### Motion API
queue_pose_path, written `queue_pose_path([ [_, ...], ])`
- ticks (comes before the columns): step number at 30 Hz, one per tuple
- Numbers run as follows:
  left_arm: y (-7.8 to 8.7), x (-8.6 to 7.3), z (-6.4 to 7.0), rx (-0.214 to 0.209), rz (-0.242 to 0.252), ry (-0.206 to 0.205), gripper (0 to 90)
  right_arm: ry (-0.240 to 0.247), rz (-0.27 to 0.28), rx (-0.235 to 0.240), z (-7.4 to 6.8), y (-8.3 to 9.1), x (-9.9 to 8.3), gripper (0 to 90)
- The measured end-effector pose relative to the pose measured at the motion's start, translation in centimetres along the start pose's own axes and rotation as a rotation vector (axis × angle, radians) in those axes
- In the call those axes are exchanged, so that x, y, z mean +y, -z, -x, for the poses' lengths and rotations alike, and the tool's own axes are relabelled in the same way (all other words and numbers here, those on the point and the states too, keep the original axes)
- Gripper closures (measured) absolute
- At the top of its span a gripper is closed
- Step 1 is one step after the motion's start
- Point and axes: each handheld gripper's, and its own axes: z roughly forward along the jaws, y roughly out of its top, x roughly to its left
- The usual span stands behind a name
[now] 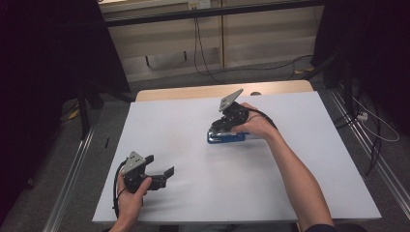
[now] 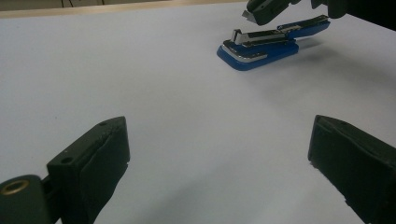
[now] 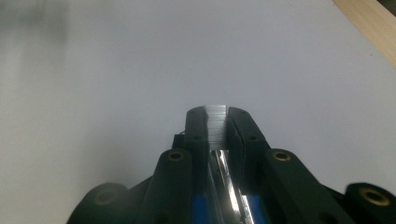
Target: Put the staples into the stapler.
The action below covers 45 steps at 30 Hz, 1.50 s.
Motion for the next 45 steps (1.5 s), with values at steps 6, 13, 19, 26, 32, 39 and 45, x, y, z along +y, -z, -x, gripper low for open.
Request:
queue_pose_path([
  [6, 0.0, 0.0, 0.0, -0.005, 0.0, -0.004, 5.7, -0.005, 0.008, 0.001, 0.4, -0.3, -0.3, 79.1],
  [13, 0.0, 0.0, 0.0, -0.005, 0.003, 0.001, 5.7, 0.009, 0.005, 0.015, 0.7, -0.3, -0.6, 79.1],
  [19, -0.1, 0.0, 0.1, -0.013, -0.002, -0.001, 5.7, 0.007, -0.001, 0.023, 0.8, -0.4, -0.8, 79.1],
  [26, -0.1, 0.0, 0.1, -0.012, -0.003, 0.0, 5.7, 0.01, -0.026, 0.038, 0.8, -0.7, -0.8, 79.1],
  [32, -0.1, 0.0, 0.1, -0.013, -0.006, -0.002, 5.7, 0.025, -0.042, 0.048, 0.8, -0.8, -0.9, 79.1],
  [39, -0.1, 0.0, 0.0, -0.015, -0.011, -0.016, 5.8, 0.035, -0.048, 0.046, 0.6, -1.1, -0.7, 79.1],
  [45, -0.1, 0.0, 0.0, -0.015, -0.009, -0.013, 5.8, 0.044, -0.046, 0.047, 0.7, -1.1, -0.8, 79.1],
])
